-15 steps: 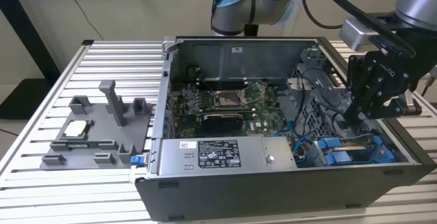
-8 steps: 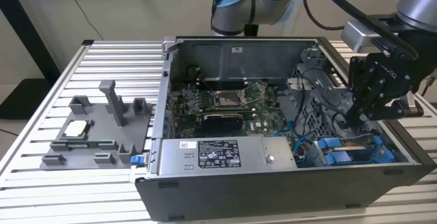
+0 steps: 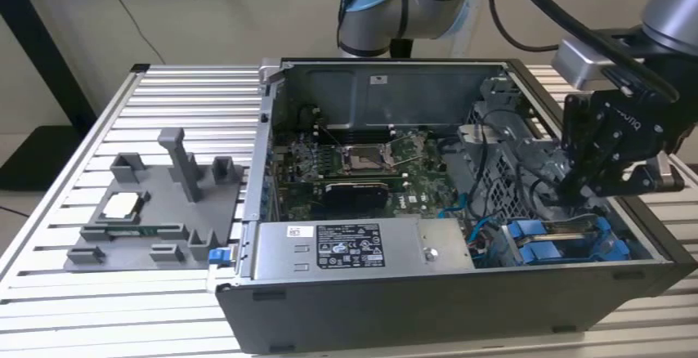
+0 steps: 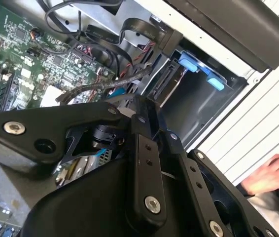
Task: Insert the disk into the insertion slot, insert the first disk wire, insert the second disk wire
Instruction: 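Insert the first disk wire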
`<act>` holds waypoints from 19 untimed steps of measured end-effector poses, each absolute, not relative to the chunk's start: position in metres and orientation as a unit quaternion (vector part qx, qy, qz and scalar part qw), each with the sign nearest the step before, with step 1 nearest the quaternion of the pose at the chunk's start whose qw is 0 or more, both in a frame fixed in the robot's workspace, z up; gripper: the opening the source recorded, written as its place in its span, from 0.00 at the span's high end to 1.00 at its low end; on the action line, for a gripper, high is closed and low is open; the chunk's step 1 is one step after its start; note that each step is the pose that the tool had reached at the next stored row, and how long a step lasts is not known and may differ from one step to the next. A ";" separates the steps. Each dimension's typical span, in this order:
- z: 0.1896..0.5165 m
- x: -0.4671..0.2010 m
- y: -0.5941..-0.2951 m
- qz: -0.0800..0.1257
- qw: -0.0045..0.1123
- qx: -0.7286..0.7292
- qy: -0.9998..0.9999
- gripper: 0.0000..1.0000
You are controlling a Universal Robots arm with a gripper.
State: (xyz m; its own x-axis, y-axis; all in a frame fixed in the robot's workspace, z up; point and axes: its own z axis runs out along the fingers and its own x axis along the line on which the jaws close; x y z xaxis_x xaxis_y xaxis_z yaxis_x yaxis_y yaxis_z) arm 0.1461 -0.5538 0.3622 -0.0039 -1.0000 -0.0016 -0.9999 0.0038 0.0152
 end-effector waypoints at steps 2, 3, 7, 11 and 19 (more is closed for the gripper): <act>0.361 0.148 -0.554 -0.006 0.005 0.706 -0.708 0.81; 0.361 0.148 -0.555 -0.006 0.005 0.706 -0.708 0.81; 0.360 0.150 -0.555 -0.006 0.005 0.706 -0.708 0.81; 0.360 0.150 -0.555 -0.006 0.005 0.706 -0.708 0.81; 0.359 0.151 -0.556 -0.006 0.005 0.706 -0.708 0.81</act>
